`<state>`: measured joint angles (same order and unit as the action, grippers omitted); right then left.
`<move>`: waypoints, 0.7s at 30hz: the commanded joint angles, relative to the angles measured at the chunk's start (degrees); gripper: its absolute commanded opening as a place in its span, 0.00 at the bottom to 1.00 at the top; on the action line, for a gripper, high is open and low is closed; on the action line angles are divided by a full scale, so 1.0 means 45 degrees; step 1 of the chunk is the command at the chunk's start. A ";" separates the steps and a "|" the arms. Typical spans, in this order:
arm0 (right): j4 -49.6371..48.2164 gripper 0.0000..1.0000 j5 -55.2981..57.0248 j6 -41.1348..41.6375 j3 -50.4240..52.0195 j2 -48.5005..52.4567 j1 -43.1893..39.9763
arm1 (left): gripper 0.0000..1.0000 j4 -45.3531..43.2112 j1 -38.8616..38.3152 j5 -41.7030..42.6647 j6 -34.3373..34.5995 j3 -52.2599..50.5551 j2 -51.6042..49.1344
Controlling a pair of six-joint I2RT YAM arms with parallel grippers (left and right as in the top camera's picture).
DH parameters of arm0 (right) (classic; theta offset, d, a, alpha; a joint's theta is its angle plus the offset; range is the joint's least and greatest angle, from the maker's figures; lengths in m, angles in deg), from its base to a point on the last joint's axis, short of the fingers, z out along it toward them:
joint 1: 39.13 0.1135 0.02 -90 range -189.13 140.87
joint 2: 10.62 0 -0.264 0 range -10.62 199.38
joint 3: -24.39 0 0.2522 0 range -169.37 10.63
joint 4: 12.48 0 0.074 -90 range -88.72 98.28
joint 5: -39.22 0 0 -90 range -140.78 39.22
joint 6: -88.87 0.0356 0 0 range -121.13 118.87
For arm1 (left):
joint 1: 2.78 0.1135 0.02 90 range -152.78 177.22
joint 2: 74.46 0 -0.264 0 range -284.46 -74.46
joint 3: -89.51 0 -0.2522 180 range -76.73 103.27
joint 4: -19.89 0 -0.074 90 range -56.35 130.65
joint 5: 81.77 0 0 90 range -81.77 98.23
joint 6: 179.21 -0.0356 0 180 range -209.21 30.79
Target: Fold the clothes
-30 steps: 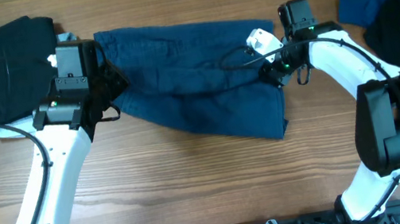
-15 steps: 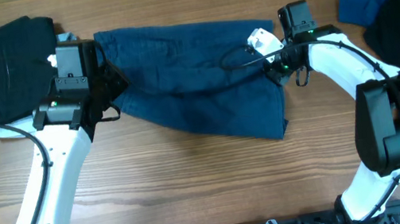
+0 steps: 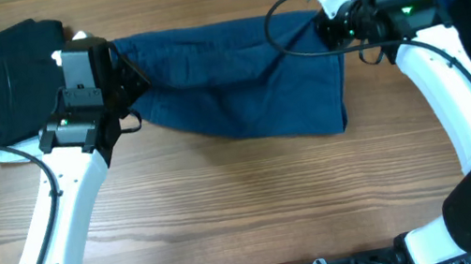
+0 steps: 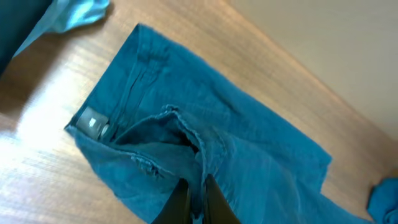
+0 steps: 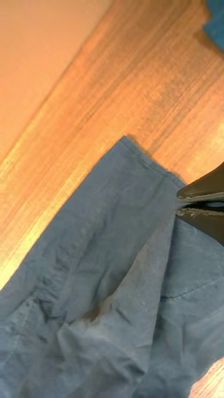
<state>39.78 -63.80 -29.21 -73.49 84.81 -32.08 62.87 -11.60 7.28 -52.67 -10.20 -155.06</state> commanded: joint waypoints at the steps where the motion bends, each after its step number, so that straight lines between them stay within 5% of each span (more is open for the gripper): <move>1: -0.0010 0.04 0.0039 0.0287 -0.0466 0.0024 0.0000 | 0.04 -0.0597 0.0083 -0.0087 -0.0010 0.0296 -0.0019; 8: -0.1695 0.04 0.0019 0.0612 -0.0461 0.0578 -0.0131 | 0.04 -0.2108 0.0131 -0.0816 -0.0005 0.0296 -0.0024; 14: -0.0068 0.04 -0.1171 -0.1316 -0.0316 0.1234 -0.0131 | 0.08 -0.1851 0.0126 -0.0806 0.0024 0.0291 -0.0049; 17: 0.0602 0.37 -0.1608 -0.2555 0.0053 0.1792 -0.0126 | 0.09 -0.1710 0.0126 -0.0811 0.0019 0.0291 -0.0049; 21: 0.1205 0.51 -0.2637 -0.3808 0.0068 0.2778 -0.0117 | 0.09 -0.1681 0.0126 -0.0811 0.0024 0.0291 -0.0097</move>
<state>44.26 -70.11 -39.96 -74.10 93.36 -32.47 55.50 -11.60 4.81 -52.48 -10.20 -155.14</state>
